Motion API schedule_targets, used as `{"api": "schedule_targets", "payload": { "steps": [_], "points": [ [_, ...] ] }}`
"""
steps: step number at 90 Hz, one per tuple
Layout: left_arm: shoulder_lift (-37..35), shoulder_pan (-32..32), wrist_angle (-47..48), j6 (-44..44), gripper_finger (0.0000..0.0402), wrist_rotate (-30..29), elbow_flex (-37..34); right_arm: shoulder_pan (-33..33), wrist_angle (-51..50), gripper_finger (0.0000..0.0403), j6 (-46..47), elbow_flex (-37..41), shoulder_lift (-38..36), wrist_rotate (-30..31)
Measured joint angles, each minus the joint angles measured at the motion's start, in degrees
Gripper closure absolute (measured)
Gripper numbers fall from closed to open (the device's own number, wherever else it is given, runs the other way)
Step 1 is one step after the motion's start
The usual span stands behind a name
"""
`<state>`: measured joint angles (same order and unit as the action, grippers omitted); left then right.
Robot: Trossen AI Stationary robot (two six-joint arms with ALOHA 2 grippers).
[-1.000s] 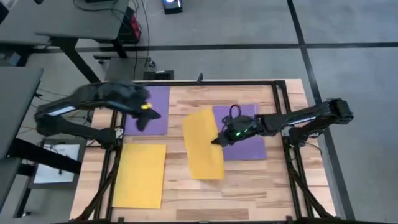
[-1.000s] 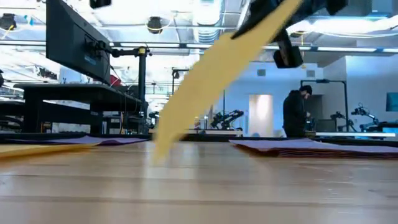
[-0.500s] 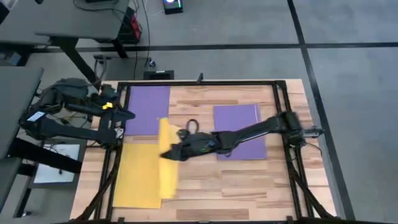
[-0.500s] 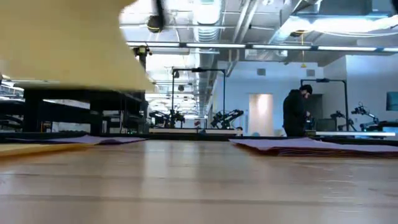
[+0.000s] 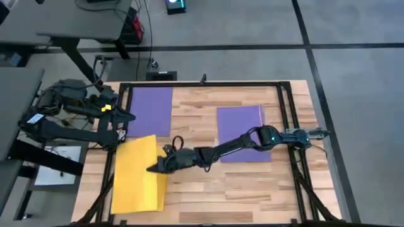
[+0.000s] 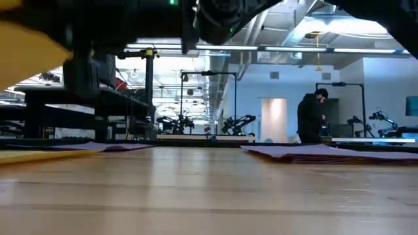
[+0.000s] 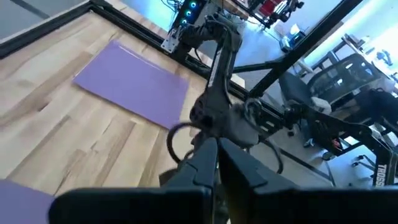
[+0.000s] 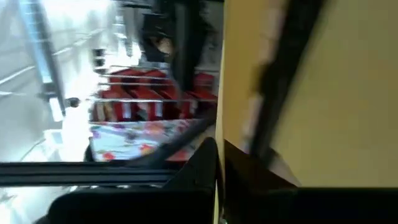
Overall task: Organize paper
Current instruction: Stack the yellow paper on top of the other yellow paper
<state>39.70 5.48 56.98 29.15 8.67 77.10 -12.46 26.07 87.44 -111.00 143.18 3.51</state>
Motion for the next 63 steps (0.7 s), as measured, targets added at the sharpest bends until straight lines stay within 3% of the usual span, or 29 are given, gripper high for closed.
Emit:
{"api": "schedule_targets", "payload": {
  "steps": [17, 63],
  "points": [
    [0.0, 0.0, 0.3, -0.2, 0.0402, 0.0, 0.0, -1.7, -7.3, 0.0403, 2.8, 0.0, 0.6, 6.7],
    [0.0, 0.0, 0.2, -1.8, 0.0402, 0.0, 0.0, -2.3, -10.6, 0.0403, 6.5, 0.0, 0.6, 10.3]
  ]
}}
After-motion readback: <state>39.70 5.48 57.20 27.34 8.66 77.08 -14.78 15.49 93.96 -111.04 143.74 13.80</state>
